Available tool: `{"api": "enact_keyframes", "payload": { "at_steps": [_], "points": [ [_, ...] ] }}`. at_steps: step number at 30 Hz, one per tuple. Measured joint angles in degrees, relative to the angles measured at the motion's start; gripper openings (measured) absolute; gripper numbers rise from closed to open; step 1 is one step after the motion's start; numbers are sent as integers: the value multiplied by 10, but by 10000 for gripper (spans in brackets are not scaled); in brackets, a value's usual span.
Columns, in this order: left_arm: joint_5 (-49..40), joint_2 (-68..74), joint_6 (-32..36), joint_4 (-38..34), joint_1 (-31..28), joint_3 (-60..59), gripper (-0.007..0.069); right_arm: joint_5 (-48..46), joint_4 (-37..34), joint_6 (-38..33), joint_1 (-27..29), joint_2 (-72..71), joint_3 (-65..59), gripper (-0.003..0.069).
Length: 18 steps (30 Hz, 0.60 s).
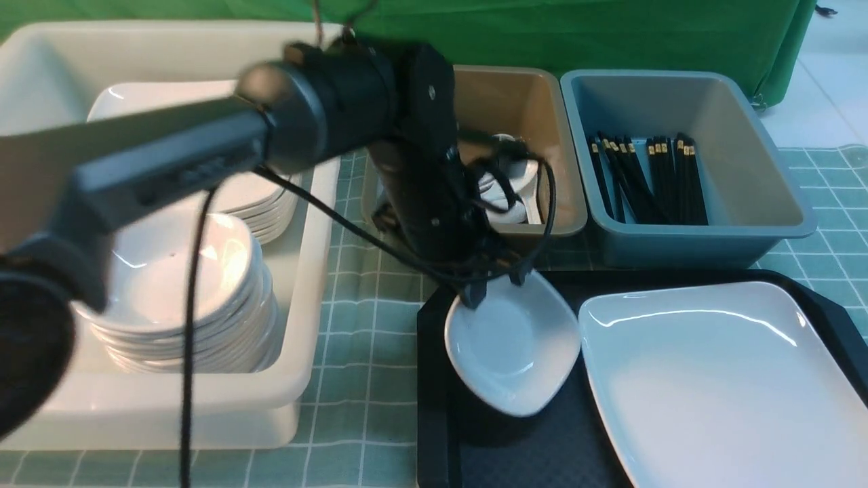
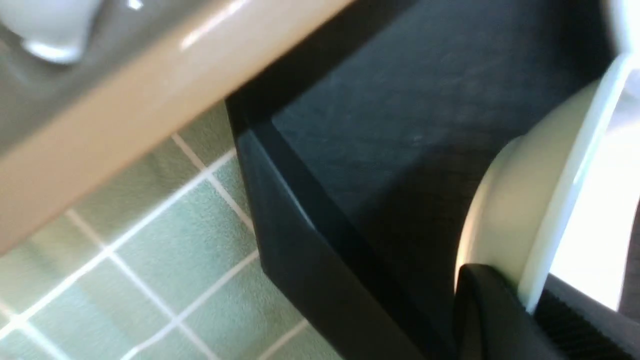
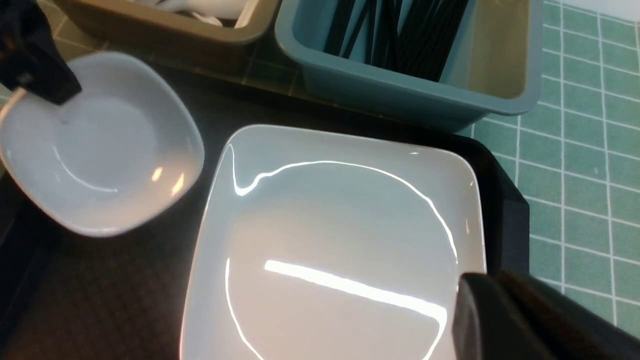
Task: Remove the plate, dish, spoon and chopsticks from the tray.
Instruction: Use the left arm to grab a small plate from the dinner plate, then use the left arm to put the small plate into the large storage box on the left
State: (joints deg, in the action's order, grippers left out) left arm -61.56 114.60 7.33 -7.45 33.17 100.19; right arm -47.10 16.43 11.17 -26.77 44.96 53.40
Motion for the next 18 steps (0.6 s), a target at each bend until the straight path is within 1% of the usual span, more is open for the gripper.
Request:
{"api": "enact_keyframes", "payload": {
  "at_steps": [4,6,8,9,11,12,13,16,17,18],
  "points": [
    [-17,-51,-3,1,-4,0,20,3,0,0,0,0,0,76],
    [-35,-90,-9,-2,-17,0,20,4,0,0,0,0,0,77],
    [-54,-130,-22,-5,-46,0,20,5,0,0,0,0,0,78],
    [-60,-149,-26,-7,-70,-1,20,7,0,0,0,0,0,79],
    [-67,-204,-40,-15,-138,-5,20,12,0,0,0,0,0,81],
    [-68,-208,-42,-15,-152,-7,20,14,0,0,0,0,0,82],
    [-69,-237,-46,-22,-204,-17,20,18,0,0,0,0,0,83],
    [-65,-288,-40,-27,-310,-66,20,23,0,-2,0,0,0,84],
    [-65,-290,-40,-27,-315,-75,20,24,0,-2,0,0,0,84],
    [-65,-303,-37,-28,-344,-103,20,25,0,-4,0,0,0,85]
  ]
}}
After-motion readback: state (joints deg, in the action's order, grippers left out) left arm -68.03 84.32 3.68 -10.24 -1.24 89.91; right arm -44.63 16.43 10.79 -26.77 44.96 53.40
